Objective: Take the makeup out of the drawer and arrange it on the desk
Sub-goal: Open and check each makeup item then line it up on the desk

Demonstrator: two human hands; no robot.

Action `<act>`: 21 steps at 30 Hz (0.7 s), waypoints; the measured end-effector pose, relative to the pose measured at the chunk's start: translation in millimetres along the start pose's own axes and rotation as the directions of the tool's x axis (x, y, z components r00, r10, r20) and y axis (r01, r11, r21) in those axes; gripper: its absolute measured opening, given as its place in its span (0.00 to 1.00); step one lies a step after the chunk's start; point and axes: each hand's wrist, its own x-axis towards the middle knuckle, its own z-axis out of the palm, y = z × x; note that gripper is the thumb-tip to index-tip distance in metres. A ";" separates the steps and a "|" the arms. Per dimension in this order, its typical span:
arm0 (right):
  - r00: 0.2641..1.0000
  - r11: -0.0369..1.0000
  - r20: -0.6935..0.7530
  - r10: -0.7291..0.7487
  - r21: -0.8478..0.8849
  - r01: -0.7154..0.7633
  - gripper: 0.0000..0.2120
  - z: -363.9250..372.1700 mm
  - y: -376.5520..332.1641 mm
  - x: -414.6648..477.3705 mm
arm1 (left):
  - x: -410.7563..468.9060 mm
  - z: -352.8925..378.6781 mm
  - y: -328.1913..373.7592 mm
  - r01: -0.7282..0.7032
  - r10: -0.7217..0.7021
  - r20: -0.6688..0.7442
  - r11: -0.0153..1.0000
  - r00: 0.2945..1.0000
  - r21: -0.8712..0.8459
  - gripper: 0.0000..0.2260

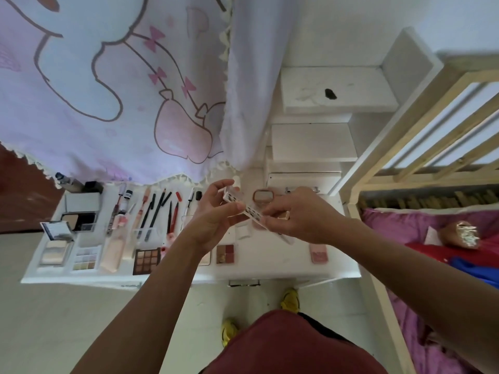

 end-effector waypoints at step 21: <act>0.945 0.909 -0.207 -0.252 -0.386 0.158 0.12 10.9 7.8 -4.7 | 6.4 15.3 -7.2 -0.062 0.064 -0.093 0.998 0.994 0.015 0.26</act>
